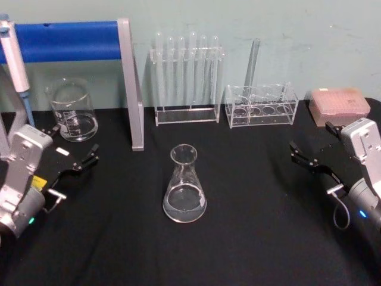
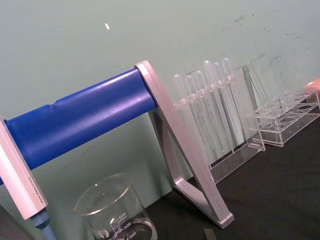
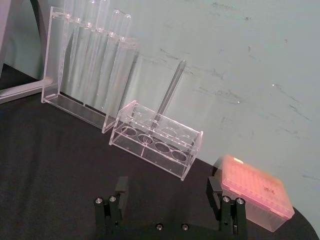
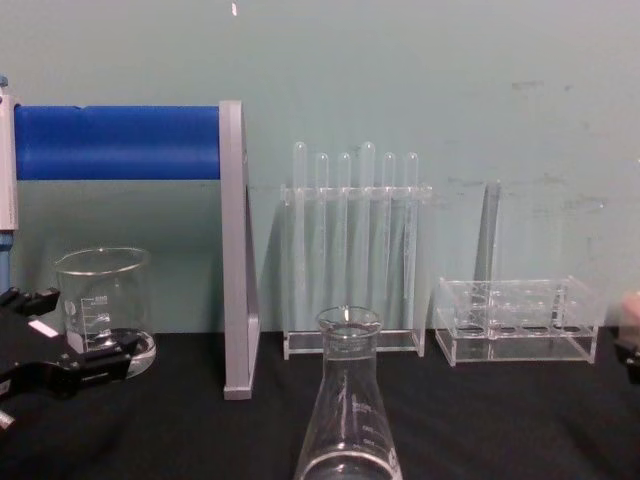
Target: Grasp the erlenmeyer flask with one hand, shake it three times, then place it back.
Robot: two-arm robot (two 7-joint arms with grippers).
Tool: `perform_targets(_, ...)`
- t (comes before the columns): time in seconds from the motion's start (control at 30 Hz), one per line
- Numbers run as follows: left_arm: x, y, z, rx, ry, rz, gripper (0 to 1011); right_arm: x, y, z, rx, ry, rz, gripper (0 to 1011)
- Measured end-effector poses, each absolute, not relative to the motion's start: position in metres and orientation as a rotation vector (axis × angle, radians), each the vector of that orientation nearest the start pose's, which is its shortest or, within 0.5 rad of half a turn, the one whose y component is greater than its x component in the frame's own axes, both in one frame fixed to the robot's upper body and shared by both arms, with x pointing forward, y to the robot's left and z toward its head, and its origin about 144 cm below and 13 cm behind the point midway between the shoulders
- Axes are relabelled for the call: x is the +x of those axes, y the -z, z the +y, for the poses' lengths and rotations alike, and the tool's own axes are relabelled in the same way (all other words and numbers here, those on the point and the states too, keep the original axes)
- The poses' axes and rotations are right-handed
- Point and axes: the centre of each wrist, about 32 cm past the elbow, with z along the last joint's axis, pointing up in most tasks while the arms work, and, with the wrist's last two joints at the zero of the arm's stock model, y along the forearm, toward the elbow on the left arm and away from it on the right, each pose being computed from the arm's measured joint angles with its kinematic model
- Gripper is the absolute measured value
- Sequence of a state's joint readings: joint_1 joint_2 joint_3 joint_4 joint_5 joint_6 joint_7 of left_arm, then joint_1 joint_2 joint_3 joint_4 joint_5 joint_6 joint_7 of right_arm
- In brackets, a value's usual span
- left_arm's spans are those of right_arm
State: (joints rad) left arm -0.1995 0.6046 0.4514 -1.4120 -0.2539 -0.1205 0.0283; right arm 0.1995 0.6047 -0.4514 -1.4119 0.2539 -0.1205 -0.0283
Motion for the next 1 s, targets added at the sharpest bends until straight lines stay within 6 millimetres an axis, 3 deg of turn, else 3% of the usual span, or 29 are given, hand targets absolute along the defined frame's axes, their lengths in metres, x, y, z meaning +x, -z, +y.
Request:
perform_targets(0.73,0.4886,-1.1398,0.3097,0.304,-1.248,-0.285,1001,0.4885,-1.1398,-0.31,-0.304,1.246,-0.284,1000)
perform_targets(1.0,0.4886,-1.1398,0.3097,0.305,-1.248,-0.285,1001,0.4848,-1.1444,-0.3162,-0.248,1.161,-0.222,1000)
